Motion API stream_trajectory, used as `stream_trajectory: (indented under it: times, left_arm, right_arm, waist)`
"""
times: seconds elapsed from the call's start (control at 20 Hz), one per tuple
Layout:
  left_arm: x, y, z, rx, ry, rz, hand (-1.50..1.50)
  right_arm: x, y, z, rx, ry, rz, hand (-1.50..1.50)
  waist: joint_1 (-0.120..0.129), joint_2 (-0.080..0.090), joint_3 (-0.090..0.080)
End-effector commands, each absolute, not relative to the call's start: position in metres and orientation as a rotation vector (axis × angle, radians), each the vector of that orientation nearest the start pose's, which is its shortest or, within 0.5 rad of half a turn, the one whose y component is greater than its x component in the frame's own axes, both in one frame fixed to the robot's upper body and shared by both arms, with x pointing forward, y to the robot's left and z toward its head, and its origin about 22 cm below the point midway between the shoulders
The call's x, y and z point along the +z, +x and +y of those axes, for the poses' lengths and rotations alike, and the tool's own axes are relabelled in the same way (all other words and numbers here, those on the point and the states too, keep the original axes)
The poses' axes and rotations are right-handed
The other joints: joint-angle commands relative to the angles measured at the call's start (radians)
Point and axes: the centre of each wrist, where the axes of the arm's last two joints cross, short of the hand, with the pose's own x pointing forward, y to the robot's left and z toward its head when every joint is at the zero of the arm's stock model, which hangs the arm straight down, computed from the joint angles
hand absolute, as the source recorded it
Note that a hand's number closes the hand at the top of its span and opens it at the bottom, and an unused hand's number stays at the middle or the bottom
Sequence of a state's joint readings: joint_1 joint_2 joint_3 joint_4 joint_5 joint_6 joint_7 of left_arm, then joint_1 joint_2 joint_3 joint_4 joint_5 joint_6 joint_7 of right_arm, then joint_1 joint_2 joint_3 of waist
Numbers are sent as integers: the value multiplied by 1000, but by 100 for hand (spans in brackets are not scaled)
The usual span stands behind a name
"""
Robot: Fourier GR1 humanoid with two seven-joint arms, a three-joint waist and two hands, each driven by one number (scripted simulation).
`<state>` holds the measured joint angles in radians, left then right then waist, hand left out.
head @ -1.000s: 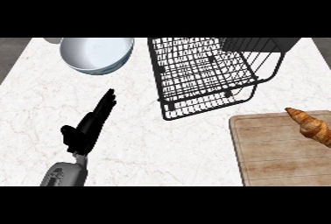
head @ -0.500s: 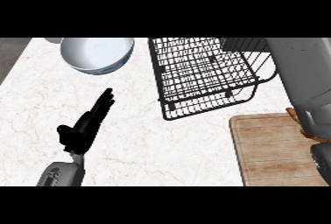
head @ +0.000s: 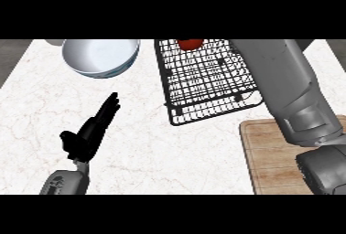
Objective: Pick the bell pepper from the cutting board and place it in the tiered basket
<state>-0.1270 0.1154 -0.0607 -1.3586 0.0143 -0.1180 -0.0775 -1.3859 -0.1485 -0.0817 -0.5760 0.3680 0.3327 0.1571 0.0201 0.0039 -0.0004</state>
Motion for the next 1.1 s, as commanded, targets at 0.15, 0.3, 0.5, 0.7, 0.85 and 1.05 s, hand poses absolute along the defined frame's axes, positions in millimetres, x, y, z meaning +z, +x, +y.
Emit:
stream_trajectory:
  times: [0.15, 0.3, 0.5, 0.7, 0.85, 1.05]
  left_arm:
    - [-17, 272, 238, -245, -94, -1527, 0]
    - [-38, 262, 233, -244, -87, -1526, 0]
    - [-4, 283, 236, -248, -63, -1530, 0]
    - [-24, 263, 238, -227, -87, -1523, 0]
    - [-25, 268, 225, -225, -80, -1553, 0]
    - [-12, 269, 237, -227, -84, -1538, 0]
  right_arm:
    - [249, 468, -90, 846, 24, -1272, 150]
    - [260, 471, -103, 822, 98, -1237, -150]
    - [268, 467, -87, 689, 141, -1280, -150]
    - [269, 469, -130, 506, -9, -1427, -150]
    - [296, 470, -168, 377, -179, -1503, -150]
    - [288, 468, -226, 175, -323, -1599, -150]
  waist:
    - [-9, -4, 0]
    - [-15, -4, 0]
    - [-9, -3, 0]
    - [-14, -3, 0]
    - [-20, -1, 0]
    - [-13, 1, 1]
